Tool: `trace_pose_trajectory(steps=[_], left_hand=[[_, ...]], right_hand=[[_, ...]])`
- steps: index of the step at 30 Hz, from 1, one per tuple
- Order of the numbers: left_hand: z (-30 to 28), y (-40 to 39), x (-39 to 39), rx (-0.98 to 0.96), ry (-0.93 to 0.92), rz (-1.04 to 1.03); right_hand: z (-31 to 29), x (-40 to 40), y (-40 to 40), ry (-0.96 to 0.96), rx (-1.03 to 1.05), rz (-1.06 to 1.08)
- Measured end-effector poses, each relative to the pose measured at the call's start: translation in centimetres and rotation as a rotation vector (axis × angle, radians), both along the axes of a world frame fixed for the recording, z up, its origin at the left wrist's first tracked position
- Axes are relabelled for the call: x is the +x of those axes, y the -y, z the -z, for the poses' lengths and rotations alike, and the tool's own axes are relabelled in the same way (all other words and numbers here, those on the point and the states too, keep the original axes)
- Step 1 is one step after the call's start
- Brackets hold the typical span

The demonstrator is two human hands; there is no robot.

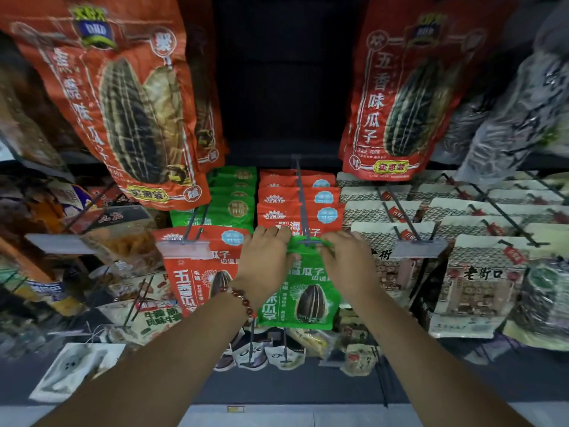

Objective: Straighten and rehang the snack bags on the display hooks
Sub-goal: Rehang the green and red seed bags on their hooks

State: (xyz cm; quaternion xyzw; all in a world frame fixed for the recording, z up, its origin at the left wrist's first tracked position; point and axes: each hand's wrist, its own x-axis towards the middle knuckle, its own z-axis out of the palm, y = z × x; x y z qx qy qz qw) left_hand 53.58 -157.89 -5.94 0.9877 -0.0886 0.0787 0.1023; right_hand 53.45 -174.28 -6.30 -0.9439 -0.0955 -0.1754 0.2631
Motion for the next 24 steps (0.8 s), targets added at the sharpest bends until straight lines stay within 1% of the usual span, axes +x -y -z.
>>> trace_pose_trajectory(steps=[3,7,10,14,16,20,22,24], left_hand=[[-0.5,-0.3,-0.1,-0.051,-0.004,0.018],[-2.0,-0.8,-0.6,-0.170,-0.025,0.072],[-3.0,-1.4,-1.8,-0.151,-0.047,0.118],[-3.1,-2.0,-4.0,-0.066,-0.051,0.155],[-3.0,-2.3,-5.0,-0.090,-0.055,0.152],[-2.6,-2.9,-6.4,-0.191,-0.133,0.122],[-2.0,-3.1,-7.2,-0.199,-0.149,0.106],[-1.3,-3.6,-8.0,-0.189,-0.163,0.085]], right_hand=[[0.1,-0.3,0.3,-0.001,0.005,0.001],[0.3,-1.3,0.4,0.004,0.124,0.000],[0.1,-2.5,0.8,-0.006,0.161,-0.058],[-0.4,-4.4,1.4,-0.008,0.159,-0.122],[-0.7,-5.3,1.3,-0.009,0.160,-0.155],[-1.2,-6.2,1.2,-0.032,0.122,-0.220],[-1.1,-6.3,1.2,-0.071,0.069,-0.257],[-0.7,-6.6,0.9,-0.126,0.059,-0.301]])
